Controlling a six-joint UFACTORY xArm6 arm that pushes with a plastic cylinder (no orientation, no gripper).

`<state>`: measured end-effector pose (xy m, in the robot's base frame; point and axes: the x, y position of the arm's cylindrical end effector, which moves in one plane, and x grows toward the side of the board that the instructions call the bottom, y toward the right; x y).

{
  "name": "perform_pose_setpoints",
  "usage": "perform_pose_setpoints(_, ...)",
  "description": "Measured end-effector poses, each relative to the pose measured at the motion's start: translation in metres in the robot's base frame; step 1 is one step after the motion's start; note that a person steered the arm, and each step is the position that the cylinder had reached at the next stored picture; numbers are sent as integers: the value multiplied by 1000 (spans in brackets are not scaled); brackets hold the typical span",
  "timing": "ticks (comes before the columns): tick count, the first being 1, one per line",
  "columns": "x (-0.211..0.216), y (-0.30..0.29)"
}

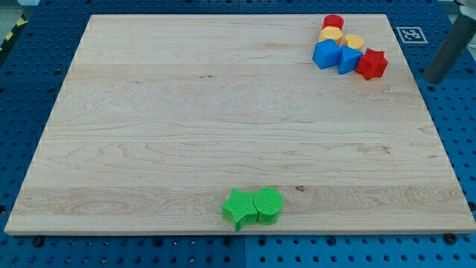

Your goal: Push the red star to the bottom of the blue triangle

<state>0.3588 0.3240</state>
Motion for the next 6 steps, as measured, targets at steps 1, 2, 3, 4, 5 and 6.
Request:
perform_pose_setpoints(1,-10,-24)
perform_pose_setpoints(2,-10,-30)
perform_pose_setpoints(3,-23,-37)
perform_pose_setpoints(4,-41,-55)
perform_pose_setpoints(5,-41,-93)
perform_pose_setpoints(6,-27,-97)
